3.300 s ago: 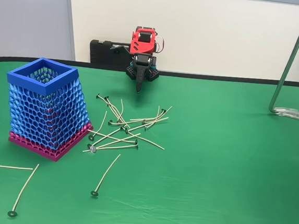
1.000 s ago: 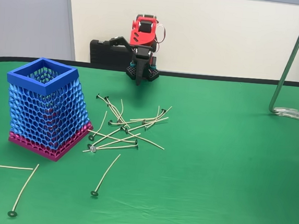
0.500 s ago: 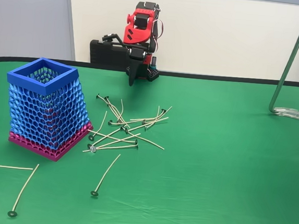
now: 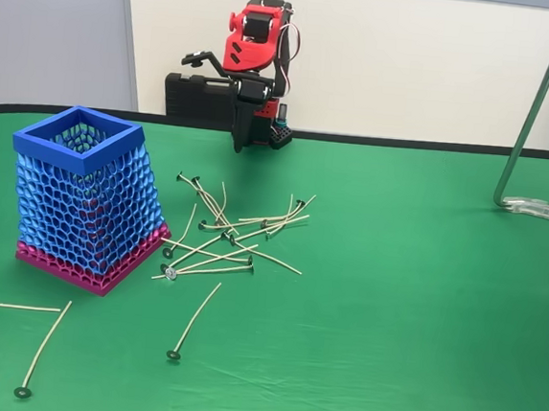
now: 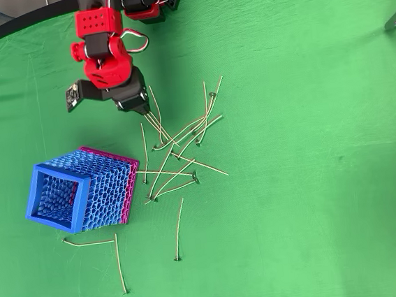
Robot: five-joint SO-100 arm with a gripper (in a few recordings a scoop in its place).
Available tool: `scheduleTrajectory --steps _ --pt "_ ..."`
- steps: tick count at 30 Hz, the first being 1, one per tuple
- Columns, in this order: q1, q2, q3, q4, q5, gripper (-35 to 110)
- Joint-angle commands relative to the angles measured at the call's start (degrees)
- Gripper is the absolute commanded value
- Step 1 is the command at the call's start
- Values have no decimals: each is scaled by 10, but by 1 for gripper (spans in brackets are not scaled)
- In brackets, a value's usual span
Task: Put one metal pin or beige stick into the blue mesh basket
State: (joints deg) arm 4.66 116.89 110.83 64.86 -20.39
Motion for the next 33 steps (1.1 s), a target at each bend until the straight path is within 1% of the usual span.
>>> scheduleTrajectory --steps 1,3,8,13,16,19,21,26,33 --pt "-20 -49 -79 3 -54 1" --pt "-33 -80 -111 6 -109 1" --pt "-53 -151 -197 2 -211 1" --pt "-74 -188 -198 -7 -349 1" --pt "-83 -216 -195 -8 -450 1" --pt "-91 -245 -217 6 -514 1" --pt "-95 -273 -258 29 -536 1" --pt "-102 -364 -426 116 -519 1" --pt "-91 -416 -468 130 -549 1"
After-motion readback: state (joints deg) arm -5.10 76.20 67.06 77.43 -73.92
